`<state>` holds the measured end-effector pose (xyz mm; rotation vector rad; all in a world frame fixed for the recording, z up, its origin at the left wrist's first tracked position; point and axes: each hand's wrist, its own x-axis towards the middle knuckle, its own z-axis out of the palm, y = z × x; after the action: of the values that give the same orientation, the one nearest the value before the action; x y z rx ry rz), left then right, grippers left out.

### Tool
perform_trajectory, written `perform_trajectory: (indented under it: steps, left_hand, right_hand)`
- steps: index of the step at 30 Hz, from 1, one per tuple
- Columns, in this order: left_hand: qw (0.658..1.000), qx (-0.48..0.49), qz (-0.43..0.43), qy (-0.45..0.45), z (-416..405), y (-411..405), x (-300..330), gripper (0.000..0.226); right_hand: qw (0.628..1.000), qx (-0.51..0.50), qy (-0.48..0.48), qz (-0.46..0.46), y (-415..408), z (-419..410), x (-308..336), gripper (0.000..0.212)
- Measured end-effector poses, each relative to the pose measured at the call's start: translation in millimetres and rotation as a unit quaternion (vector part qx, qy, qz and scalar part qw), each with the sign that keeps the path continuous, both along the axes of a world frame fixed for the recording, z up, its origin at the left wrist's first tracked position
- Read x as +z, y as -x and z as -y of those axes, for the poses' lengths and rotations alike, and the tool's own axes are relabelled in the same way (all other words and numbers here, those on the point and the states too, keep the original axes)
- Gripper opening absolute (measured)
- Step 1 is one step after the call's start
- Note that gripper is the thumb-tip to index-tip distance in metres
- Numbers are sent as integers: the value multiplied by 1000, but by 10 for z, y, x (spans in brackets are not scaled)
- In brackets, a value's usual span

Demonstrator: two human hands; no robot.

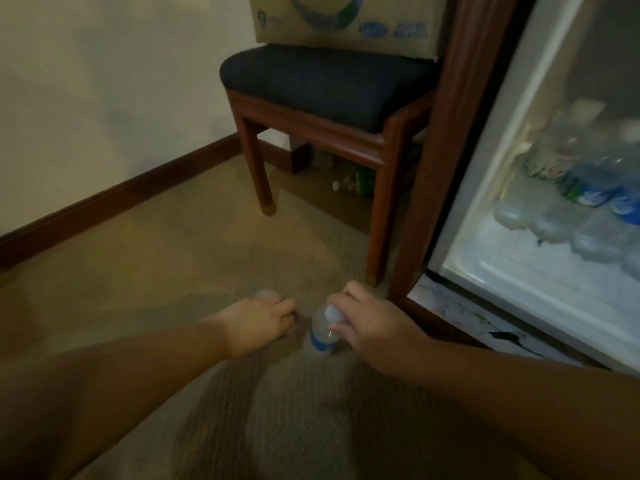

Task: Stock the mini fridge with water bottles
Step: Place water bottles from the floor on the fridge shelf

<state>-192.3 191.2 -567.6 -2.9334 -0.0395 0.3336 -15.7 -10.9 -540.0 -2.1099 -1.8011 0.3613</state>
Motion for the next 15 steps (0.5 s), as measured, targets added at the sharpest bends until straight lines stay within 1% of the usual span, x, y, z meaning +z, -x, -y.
perform_trajectory:
  steps: [1,2,5,6,9,11,15]
  left_hand:
    - [1000,18,-11,21,-6,-59,152,37]
    - [998,44,-8,43,-15,-112,294,42]
    - [991,73,49,100,37,-234,725,60]
    - [990,68,57,112,84,-253,848,58]
    - [987,39,88,130,351,-347,1265,33]
    - [984,12,116,131,508,-449,1511,31]
    - [979,-16,128,160,794,-646,1931,28]
  right_hand:
    - [999,-15,20,-32,-34,61,113,37]
    - [998,-13,34,-41,-60,128,223,35]
    - [997,-8,69,-27,-91,359,596,26]
    - [996,-14,80,-21,-118,417,737,23]
    - [996,-34,82,-9,-254,580,1200,23]
    - [995,-40,86,-13,-381,697,1469,23]
    - [994,-76,72,-3,-599,1000,1856,19]
